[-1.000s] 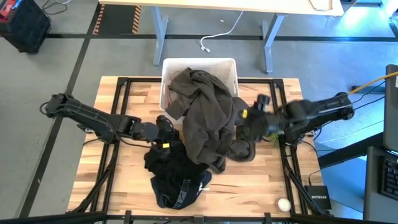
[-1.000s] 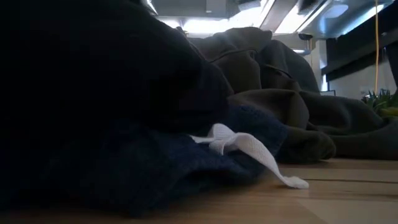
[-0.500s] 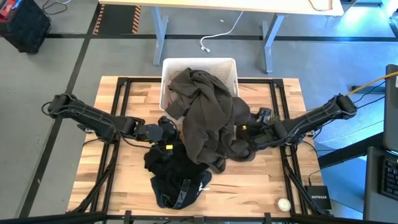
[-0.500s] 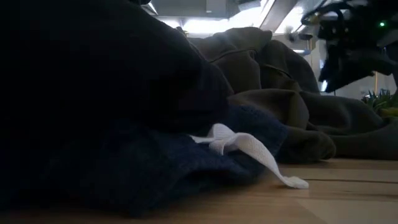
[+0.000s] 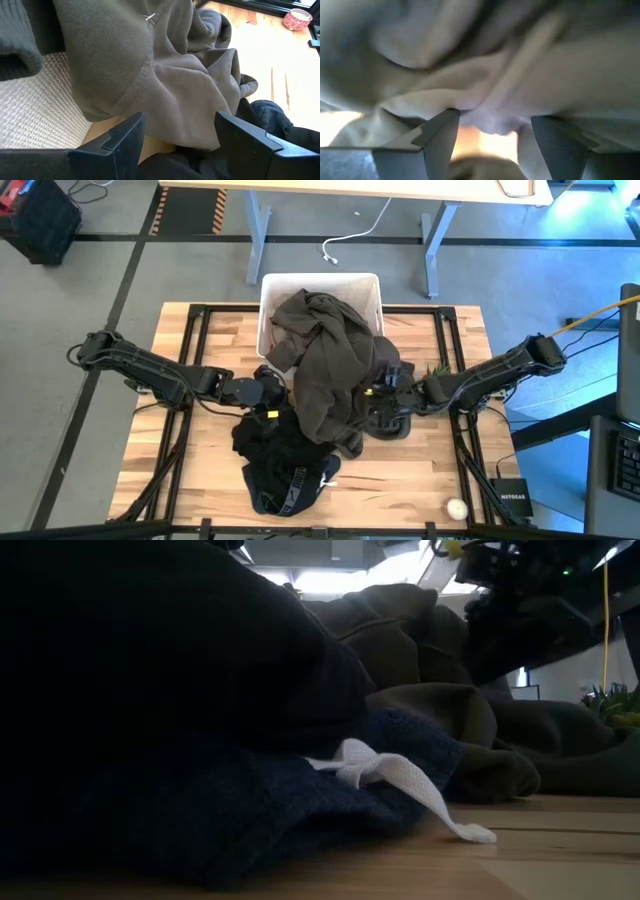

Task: Sort clothes
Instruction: Put the brown sweater into the white bin

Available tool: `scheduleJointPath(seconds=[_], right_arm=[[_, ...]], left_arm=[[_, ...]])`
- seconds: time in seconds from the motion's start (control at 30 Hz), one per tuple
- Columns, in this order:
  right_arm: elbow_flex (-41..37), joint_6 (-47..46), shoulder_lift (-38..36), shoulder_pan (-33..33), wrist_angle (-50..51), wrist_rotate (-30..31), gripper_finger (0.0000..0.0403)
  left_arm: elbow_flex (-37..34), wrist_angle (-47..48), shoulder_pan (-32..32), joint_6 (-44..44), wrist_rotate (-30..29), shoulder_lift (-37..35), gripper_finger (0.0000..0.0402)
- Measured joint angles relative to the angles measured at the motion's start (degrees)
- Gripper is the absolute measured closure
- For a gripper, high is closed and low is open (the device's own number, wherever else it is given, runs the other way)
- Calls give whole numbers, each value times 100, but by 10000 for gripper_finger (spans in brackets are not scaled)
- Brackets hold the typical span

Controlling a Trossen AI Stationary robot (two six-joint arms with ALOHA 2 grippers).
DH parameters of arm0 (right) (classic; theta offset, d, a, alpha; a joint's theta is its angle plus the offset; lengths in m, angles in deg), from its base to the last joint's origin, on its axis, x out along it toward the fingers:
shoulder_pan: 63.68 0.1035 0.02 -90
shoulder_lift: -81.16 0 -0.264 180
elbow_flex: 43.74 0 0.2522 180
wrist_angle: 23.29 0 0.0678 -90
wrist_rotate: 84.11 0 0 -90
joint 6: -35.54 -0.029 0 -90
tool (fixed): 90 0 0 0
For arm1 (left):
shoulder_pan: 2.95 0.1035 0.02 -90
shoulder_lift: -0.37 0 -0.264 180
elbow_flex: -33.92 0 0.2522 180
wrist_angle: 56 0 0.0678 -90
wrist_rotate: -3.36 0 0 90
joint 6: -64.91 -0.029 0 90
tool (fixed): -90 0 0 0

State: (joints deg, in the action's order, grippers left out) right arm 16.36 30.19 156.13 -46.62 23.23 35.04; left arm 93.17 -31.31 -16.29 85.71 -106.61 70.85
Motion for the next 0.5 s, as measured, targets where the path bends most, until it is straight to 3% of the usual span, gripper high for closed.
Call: scheduleJointPath(seconds=[0.13, 0.37, 0.5], right_arm=[[0, 541, 322, 12, -813, -342, 139], [0, 579, 852, -180, -1864, 327, 139], [-7, 569, 956, -331, -2255, -493, 139]], left_arm=[[0, -2, 0, 0, 0, 0, 167], [0, 1, 0, 19, 0, 0, 167], [0, -5, 0, 24, 0, 0, 167]])
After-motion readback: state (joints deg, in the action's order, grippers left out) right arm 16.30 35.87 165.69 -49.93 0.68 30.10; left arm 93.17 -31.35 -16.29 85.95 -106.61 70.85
